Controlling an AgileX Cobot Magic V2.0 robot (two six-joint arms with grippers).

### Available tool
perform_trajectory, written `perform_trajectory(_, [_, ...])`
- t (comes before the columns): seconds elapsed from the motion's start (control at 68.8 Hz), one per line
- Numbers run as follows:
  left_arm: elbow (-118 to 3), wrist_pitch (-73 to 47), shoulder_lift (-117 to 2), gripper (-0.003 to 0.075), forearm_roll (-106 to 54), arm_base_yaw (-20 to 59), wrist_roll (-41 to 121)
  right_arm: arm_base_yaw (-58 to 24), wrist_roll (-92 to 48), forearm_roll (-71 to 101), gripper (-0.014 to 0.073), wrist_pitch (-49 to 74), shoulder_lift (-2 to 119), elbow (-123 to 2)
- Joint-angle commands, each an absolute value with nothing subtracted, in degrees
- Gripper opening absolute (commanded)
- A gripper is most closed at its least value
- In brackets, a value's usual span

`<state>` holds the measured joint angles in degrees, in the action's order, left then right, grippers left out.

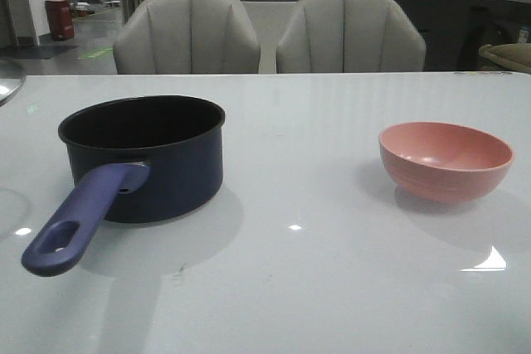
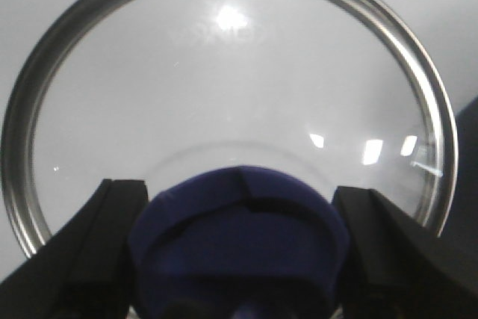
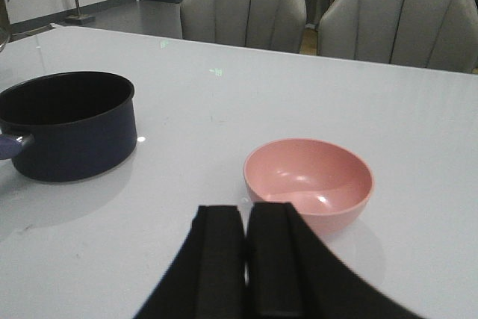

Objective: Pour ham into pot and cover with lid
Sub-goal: 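Carry the glass lid over the saucepan with the left gripper and lower it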

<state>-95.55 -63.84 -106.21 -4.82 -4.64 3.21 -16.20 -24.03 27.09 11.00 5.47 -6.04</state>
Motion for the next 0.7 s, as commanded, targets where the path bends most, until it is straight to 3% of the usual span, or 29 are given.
perform_trajectory(0.0, [-100.9, -63.7, -102.5, 0.0195, -7.2, 0.3, 4.3, -16.3, -24.7, 27.6, 0.0162, 7.0, 6.0, -7.6])
perform_trajectory(0.378, [-108.4, -66.8, -107.2, 0.0194, -5.2, 18.7, 5.0, -16.3, -24.7, 27.6, 0.0162, 7.0, 6.0, -7.6])
perform_trajectory(0.683, [-112.8, -72.7, -113.1, 0.0194, -4.5, 21.2, 5.0, -16.3, -24.7, 27.6, 0.0162, 7.0, 6.0, -7.6])
